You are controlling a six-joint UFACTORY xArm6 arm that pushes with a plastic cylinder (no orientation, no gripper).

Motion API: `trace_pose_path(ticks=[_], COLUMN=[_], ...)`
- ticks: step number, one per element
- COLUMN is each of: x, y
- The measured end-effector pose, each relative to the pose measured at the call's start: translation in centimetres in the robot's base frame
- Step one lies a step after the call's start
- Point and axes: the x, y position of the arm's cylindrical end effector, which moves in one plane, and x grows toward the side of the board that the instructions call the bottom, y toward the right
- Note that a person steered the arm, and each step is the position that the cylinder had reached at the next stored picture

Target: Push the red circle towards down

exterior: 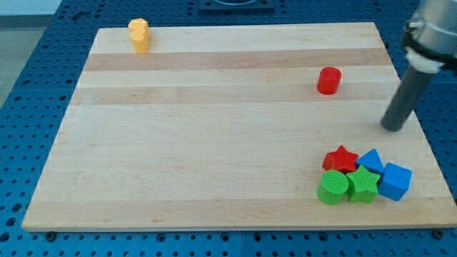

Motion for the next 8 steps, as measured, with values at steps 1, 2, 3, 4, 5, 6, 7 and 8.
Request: trace_pose_path(ticks=[1, 2, 3, 4, 5, 6, 7, 8], x=[-0.8, -1.6, -4.7, -7.6, -10.8, -13.3, -13.9, -11.3], y=[1.1, 0.9, -0.4, -3.5, -5.9, -6.0, -7.8, -9.4])
